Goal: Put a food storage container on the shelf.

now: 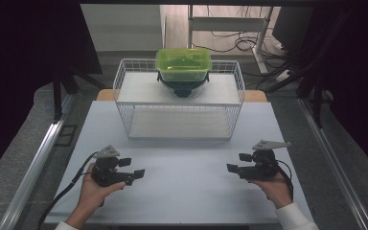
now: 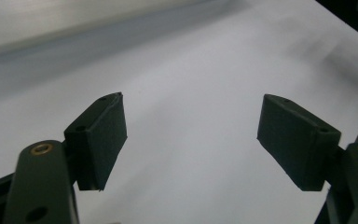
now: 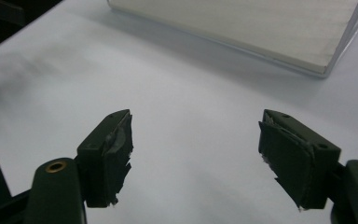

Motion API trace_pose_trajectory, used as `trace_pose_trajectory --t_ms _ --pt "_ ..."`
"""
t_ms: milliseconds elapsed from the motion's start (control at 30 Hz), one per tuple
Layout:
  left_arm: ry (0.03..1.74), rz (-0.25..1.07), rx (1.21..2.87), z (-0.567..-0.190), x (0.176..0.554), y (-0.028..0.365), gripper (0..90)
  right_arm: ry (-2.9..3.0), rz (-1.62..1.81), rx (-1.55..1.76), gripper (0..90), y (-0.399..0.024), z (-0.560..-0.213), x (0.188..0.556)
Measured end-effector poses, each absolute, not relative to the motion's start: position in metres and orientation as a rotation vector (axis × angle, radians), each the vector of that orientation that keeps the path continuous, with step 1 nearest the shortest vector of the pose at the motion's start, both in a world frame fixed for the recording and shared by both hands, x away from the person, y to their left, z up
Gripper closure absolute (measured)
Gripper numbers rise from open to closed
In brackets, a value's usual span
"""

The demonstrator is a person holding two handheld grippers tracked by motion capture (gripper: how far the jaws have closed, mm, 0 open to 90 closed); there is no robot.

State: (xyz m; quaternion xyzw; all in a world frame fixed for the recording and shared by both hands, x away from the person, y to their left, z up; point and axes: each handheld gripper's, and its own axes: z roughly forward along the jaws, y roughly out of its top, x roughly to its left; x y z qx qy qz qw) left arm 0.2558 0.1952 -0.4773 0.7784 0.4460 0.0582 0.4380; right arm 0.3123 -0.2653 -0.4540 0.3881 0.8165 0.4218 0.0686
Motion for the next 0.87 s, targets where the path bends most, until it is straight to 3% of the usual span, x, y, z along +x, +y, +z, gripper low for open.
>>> trace_pose_trajectory --t_ms 633,867 --pt "1.117 0.234 1.942 -0.4782 0.2537 0.1987 22.8 2.431 1.251 1.174 23.9 -0.269 -0.4596 0.3101" --pt "1.119 0.245 1.948 -0.4788 0.2547 0.1992 22.6 2.409 1.249 1.183 18.6 -0.2698 -0.46 0.3106"
